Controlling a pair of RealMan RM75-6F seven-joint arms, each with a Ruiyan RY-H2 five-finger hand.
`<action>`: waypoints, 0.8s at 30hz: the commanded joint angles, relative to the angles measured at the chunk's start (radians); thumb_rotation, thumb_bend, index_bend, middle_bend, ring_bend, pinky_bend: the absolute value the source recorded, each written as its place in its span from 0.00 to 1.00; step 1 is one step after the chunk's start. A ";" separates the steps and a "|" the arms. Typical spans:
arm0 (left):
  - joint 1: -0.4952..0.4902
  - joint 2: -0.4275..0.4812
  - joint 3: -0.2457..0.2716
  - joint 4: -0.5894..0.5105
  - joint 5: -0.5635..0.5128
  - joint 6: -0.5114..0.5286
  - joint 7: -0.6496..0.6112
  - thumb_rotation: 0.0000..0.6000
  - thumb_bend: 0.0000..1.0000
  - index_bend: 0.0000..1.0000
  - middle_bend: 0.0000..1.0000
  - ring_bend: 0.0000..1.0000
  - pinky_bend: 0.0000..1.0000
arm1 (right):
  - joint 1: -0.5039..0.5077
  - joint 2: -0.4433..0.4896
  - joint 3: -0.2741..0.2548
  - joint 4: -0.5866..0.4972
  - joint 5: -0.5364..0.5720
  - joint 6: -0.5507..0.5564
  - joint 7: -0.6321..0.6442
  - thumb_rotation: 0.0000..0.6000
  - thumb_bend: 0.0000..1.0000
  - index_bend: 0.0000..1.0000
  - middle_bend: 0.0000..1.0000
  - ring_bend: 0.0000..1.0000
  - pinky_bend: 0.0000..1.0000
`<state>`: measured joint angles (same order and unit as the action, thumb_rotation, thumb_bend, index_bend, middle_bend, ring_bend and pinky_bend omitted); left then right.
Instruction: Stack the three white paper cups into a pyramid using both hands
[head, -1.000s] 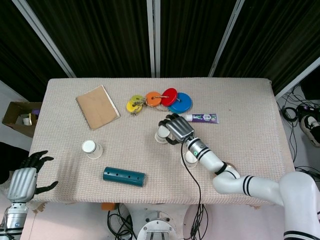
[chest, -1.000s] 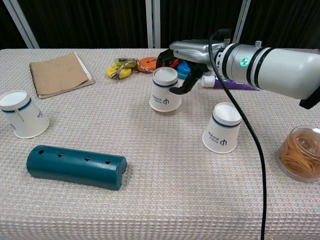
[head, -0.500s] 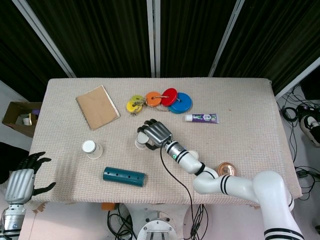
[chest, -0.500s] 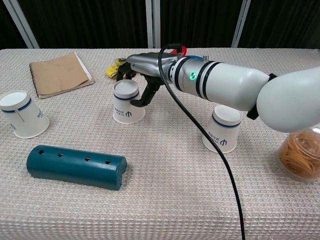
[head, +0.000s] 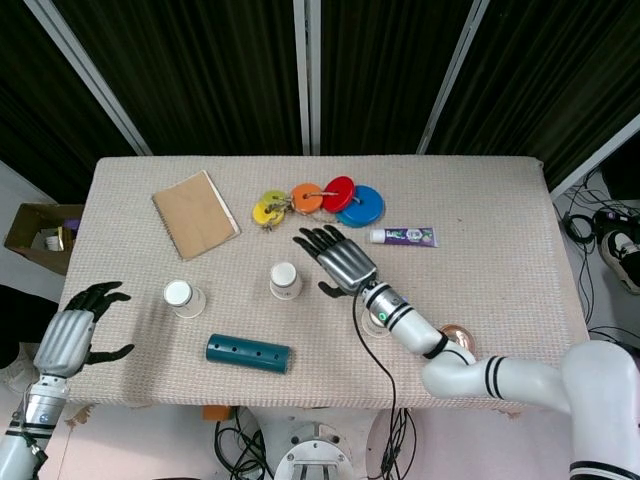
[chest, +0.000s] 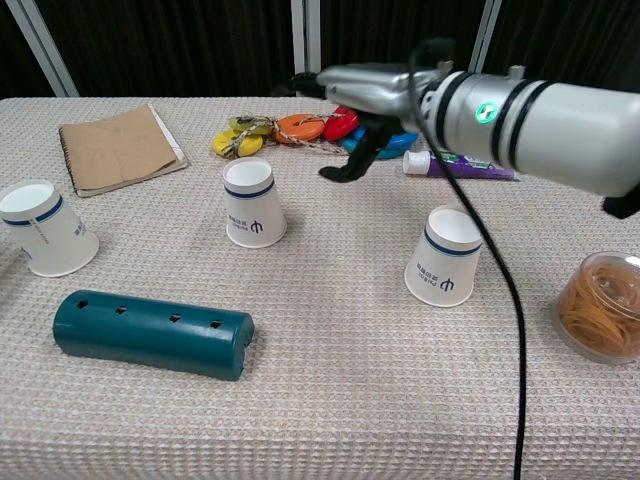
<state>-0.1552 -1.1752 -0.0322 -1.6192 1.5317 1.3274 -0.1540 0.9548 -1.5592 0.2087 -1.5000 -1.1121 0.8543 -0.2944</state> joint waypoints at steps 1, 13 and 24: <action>-0.096 -0.011 -0.036 0.032 -0.007 -0.113 -0.091 1.00 0.06 0.27 0.15 0.12 0.20 | -0.139 0.200 -0.053 -0.197 -0.052 0.157 -0.022 1.00 0.29 0.00 0.05 0.02 0.08; -0.235 -0.029 -0.062 0.056 -0.081 -0.303 -0.078 1.00 0.06 0.25 0.14 0.13 0.21 | -0.389 0.444 -0.158 -0.318 -0.228 0.388 0.131 1.00 0.29 0.00 0.07 0.02 0.08; -0.321 -0.082 -0.068 0.109 -0.186 -0.425 0.050 1.00 0.10 0.29 0.16 0.19 0.33 | -0.447 0.419 -0.166 -0.253 -0.296 0.406 0.224 1.00 0.29 0.00 0.09 0.02 0.08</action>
<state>-0.4597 -1.2433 -0.0998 -1.5292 1.3795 0.9233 -0.1601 0.5111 -1.1379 0.0430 -1.7557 -1.4049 1.2587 -0.0733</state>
